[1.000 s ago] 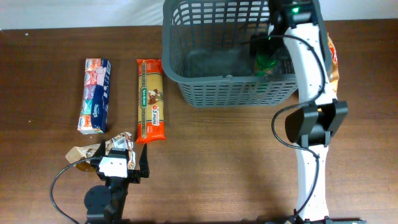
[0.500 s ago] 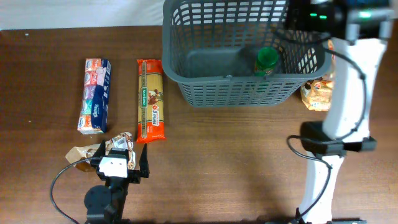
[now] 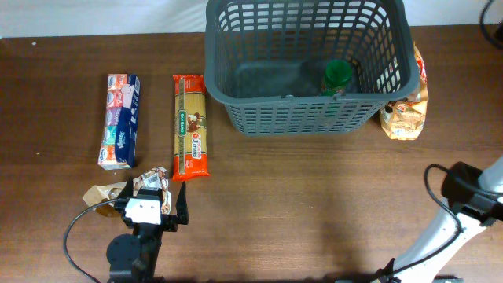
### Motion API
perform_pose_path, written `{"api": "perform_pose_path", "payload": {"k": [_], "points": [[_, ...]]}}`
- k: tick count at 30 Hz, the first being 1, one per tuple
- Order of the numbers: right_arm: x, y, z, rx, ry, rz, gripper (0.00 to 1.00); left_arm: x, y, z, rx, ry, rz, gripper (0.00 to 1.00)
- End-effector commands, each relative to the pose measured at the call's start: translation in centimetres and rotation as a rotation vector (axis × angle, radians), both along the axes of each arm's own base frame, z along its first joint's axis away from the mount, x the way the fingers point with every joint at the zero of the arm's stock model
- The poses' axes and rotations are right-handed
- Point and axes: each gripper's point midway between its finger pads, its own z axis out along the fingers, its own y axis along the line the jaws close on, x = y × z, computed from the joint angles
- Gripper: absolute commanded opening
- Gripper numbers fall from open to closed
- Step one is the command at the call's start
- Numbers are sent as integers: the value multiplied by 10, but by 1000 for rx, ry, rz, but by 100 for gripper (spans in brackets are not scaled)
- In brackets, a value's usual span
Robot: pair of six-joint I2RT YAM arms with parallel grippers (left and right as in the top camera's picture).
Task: Pack container
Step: 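Open the right gripper and withdraw it from the basket, then move the right gripper to the orange Nescafe pouch beside the basket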
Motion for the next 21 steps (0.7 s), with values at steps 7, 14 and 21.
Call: {"api": "perform_pose_path", "payload": {"k": [7, 14, 21], "points": [[6, 18, -84, 157, 233, 274, 99, 0, 2, 0, -6, -5, 11, 99], [8, 23, -129, 201, 329, 383, 99, 0, 2, 0, -6, -5, 11, 99], [20, 33, -137, 204, 285, 521, 99, 0, 2, 0, -5, -5, 11, 99]]}}
